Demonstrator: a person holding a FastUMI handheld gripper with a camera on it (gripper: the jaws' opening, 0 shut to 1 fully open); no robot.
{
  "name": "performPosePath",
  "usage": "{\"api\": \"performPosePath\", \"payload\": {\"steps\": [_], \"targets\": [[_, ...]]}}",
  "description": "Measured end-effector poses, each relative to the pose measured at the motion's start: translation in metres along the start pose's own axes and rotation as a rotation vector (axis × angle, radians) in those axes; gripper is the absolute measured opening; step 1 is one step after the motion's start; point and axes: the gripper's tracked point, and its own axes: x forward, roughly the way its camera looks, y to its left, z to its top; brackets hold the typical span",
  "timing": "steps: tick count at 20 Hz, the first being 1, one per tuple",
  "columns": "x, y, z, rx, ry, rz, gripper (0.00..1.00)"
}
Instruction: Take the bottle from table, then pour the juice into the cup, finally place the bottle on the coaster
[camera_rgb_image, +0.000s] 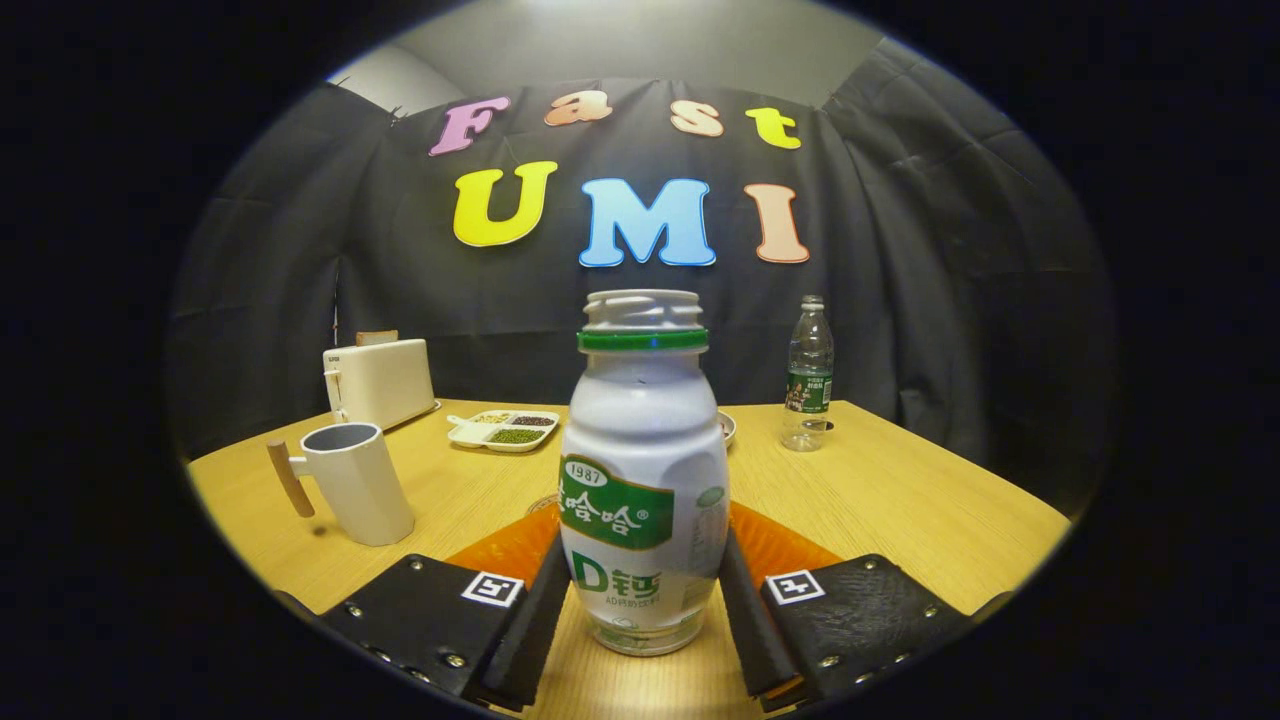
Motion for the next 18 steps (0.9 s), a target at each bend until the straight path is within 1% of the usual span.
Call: {"api": "performPosePath", "payload": {"steps": [2, 9, 18], "targets": [[0.002, 0.001, 0.008, -0.033, -0.004, 0.012, 0.72], [0.006, 0.017, 0.047, -0.248, -0.037, 0.042, 0.72], [0.017, 0.049, 0.068, -0.508, -0.055, 0.077, 0.72]]}}
